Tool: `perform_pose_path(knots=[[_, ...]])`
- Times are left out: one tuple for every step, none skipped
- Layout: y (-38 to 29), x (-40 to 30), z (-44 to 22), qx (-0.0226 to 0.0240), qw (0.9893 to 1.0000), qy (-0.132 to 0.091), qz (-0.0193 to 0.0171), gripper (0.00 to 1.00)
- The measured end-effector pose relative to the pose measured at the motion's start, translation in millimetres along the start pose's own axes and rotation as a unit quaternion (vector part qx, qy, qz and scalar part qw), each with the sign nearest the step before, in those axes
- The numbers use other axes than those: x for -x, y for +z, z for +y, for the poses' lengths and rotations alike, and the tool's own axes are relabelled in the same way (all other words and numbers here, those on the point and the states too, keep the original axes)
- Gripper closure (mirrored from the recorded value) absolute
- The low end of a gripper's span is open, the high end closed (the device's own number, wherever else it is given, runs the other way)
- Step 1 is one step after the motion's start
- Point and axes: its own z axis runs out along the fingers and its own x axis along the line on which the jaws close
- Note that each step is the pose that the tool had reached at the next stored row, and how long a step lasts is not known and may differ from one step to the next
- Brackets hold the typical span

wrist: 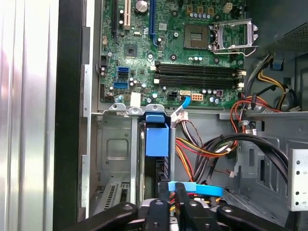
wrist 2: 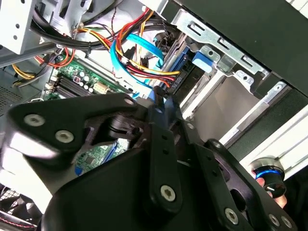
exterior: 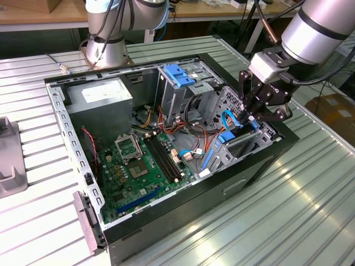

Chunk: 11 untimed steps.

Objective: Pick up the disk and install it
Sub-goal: 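Insert the second disk wire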

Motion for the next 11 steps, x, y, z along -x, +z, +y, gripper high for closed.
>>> perform_pose_path(knots=[[0.0,0.0,-0.6,0.0002,1.0,0.0,-0.0007,0.78],[0.0,-0.1,-1.1,0.0006,1.0,0.0,-0.0011,0.9],[0.1,-0.5,-1.9,0.0012,1.0,0.0,-0.0018,0.9],[0.1,-1.9,-2.8,0.0023,1.0,0.0,-0.002,0.9],[0.8,-3.1,-3.1,0.0031,1.0,0.0,-0.002,0.9],[1.7,-4.2,-3.4,0.0039,1.0,0.0,-0.002,0.9],[2.5,-5.1,-3.5,0.0047,1.0,0.0,-0.002,0.9],[3.9,-5.9,-3.7,0.0056,1.0,0.001,-0.0022,0.9],[4.9,-6.3,-3.8,0.0061,1.0,0.001,-0.0022,0.9],[6.0,-6.7,-4.0,0.0067,1.0,0.001,-0.0021,0.9],[7.1,-6.9,-4.0,0.0072,1.0,0.001,-0.0021,0.9]])
